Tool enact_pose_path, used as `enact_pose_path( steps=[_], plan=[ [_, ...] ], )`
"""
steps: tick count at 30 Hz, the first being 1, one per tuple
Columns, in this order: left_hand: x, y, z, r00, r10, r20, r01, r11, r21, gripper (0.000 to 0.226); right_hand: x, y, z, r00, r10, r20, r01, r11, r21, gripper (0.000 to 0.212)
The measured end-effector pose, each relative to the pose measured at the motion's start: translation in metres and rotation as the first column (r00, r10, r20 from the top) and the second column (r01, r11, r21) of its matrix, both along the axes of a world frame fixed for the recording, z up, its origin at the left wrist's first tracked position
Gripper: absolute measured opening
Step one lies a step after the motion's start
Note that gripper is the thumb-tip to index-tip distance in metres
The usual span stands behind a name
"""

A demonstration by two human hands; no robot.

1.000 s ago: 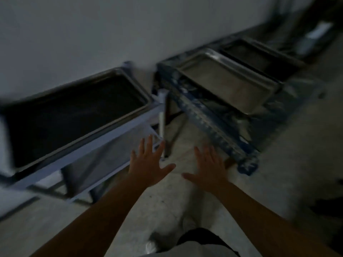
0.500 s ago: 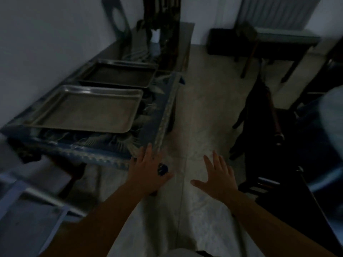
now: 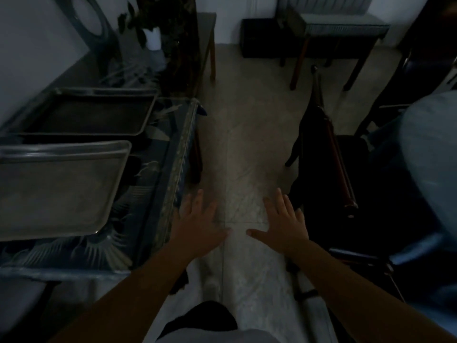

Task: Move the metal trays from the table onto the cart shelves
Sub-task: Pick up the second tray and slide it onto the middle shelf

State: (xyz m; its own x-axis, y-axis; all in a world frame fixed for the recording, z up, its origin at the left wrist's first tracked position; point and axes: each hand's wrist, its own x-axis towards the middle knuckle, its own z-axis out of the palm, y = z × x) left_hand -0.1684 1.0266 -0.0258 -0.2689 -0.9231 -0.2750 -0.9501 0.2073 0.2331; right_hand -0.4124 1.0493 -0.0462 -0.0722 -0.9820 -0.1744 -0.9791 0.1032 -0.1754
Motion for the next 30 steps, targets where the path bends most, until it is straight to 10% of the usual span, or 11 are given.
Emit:
enact_pose_path(
  steps=[15,30],
  plan=[
    [-0.023,-0.321,-0.008,0.998,-0.041,0.041,0.04,0.999,0.018,0.11,-0.032,-0.293,-0.027,0.989,-0.139,-0.051,0.142,0.987,0.078,0.123],
    [-0.047,-0.56,-0.017,0.931,0.342,0.131,-0.35,0.936,0.04,0.107,-0.077,-0.641,-0.011,0.933,0.358,-0.02,-0.349,0.921,0.172,0.119]
  ],
)
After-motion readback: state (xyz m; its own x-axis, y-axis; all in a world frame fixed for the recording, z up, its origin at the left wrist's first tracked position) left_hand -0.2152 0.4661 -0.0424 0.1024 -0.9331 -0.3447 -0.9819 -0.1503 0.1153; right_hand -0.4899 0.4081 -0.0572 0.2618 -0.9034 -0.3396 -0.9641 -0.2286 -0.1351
